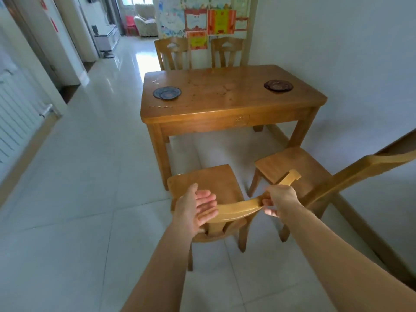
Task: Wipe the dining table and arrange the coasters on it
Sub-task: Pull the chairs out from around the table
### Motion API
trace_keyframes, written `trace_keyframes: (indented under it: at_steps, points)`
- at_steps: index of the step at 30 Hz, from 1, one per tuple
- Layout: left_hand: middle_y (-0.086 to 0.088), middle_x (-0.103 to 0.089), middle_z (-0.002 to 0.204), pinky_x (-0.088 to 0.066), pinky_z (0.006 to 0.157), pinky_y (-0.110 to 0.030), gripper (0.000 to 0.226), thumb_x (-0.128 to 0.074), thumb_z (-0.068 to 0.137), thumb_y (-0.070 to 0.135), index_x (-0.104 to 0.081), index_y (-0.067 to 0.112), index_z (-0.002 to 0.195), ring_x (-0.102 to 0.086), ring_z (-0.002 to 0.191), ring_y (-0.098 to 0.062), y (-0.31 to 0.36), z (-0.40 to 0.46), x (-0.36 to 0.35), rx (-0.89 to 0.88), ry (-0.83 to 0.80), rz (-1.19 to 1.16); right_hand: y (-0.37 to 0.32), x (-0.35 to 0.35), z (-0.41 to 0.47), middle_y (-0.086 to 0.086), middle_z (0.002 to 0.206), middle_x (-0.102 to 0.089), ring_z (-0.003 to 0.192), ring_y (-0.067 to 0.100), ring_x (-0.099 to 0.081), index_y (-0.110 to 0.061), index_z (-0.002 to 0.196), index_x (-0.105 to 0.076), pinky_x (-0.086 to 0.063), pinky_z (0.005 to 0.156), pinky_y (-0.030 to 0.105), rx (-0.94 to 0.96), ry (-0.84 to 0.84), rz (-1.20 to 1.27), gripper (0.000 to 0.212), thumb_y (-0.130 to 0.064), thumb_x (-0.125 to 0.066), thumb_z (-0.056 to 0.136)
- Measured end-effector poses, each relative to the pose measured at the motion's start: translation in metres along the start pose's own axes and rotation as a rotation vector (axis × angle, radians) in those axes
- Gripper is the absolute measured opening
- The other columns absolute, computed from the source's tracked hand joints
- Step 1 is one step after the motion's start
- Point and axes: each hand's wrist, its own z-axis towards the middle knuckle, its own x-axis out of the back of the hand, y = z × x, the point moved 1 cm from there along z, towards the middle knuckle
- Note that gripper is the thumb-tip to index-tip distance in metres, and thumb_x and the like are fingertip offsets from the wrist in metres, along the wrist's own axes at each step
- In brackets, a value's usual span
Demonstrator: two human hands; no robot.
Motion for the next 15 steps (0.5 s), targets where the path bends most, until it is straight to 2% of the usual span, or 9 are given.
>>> trace_keyframes:
  at_steps: [3,5,6,8,9,11,13,15]
  points:
    - [-0.020,-0.075,0.093,-0.060,0.077,-0.048,0.070,-0.046,0.093,0.062,-0.064,-0.004,0.105,-0.073,0.086,-0.034,-0.025,-0.004,0.002,0.127,-0.037,0.171,0.009,0.012,0.014,0.010,0.085,-0.060,0.070,0.023,-0.059,-0.006,0.114,-0.061,-0.050,0.048,0.032,-0.050,-0.002,0.069,0.023,-0.019,-0.058,0.095]
    - [-0.023,-0.072,0.102,-0.060,0.075,-0.052,0.081,-0.050,0.085,0.070,-0.057,-0.004,0.116,-0.072,0.087,-0.038,-0.038,0.002,0.003,0.201,-0.048,0.241,0.013,0.014,0.024,0.012,0.090,-0.059,0.073,0.027,-0.060,-0.009,0.121,-0.055,-0.051,0.048,0.034,-0.095,-0.031,0.118,0.031,-0.026,-0.059,0.095]
    - [-0.024,-0.069,0.111,-0.060,0.071,-0.052,0.081,-0.056,0.081,0.071,-0.051,0.002,0.123,-0.071,0.089,-0.040,-0.041,0.006,0.001,0.206,-0.008,0.217,0.015,0.014,0.029,0.013,0.093,-0.059,0.075,0.030,-0.061,-0.010,0.122,-0.052,-0.052,0.051,0.037,-0.122,-0.058,0.147,0.034,-0.028,-0.061,0.094]
    - [-0.023,-0.057,0.130,-0.060,0.066,-0.052,0.081,-0.068,0.076,0.065,-0.041,0.016,0.135,-0.067,0.098,-0.042,-0.042,0.016,-0.007,0.165,0.104,0.102,0.017,0.014,0.041,0.017,0.104,-0.059,0.086,0.037,-0.063,-0.012,0.123,-0.050,-0.056,0.062,0.045,-0.184,-0.111,0.227,0.042,-0.034,-0.066,0.091]
    - [-0.021,-0.051,0.137,-0.060,0.069,-0.053,0.082,-0.071,0.076,0.061,-0.039,0.018,0.139,-0.064,0.105,-0.042,-0.040,0.022,-0.011,0.145,0.149,0.034,0.018,0.013,0.048,0.018,0.111,-0.057,0.093,0.040,-0.062,-0.013,0.124,-0.050,-0.058,0.069,0.049,-0.214,-0.128,0.263,0.048,-0.038,-0.069,0.088]
    - [-0.020,-0.047,0.135,-0.058,0.078,-0.056,0.078,-0.073,0.079,0.053,-0.039,0.017,0.140,-0.060,0.108,-0.043,-0.038,0.035,-0.016,0.133,0.201,-0.101,0.019,0.011,0.060,0.017,0.117,-0.052,0.101,0.043,-0.058,-0.016,0.126,-0.047,-0.057,0.080,0.055,-0.270,-0.141,0.289,0.058,-0.046,-0.072,0.083]
    - [-0.019,-0.049,0.125,-0.056,0.083,-0.057,0.070,-0.074,0.082,0.045,-0.041,0.013,0.135,-0.061,0.102,-0.043,-0.038,0.047,-0.018,0.147,0.232,-0.181,0.019,0.009,0.072,0.018,0.116,-0.052,0.099,0.044,-0.057,-0.017,0.124,-0.047,-0.056,0.081,0.057,-0.301,-0.156,0.286,0.061,-0.049,-0.073,0.080]
    - [-0.018,-0.048,0.122,-0.057,0.082,-0.056,0.061,-0.073,0.086,0.033,-0.042,0.010,0.133,-0.059,0.098,-0.042,-0.040,0.056,-0.017,0.155,0.288,-0.195,0.018,0.004,0.079,0.021,0.115,-0.056,0.097,0.044,-0.062,-0.013,0.121,-0.048,-0.058,0.073,0.054,-0.335,-0.196,0.283,0.056,-0.043,-0.074,0.081]
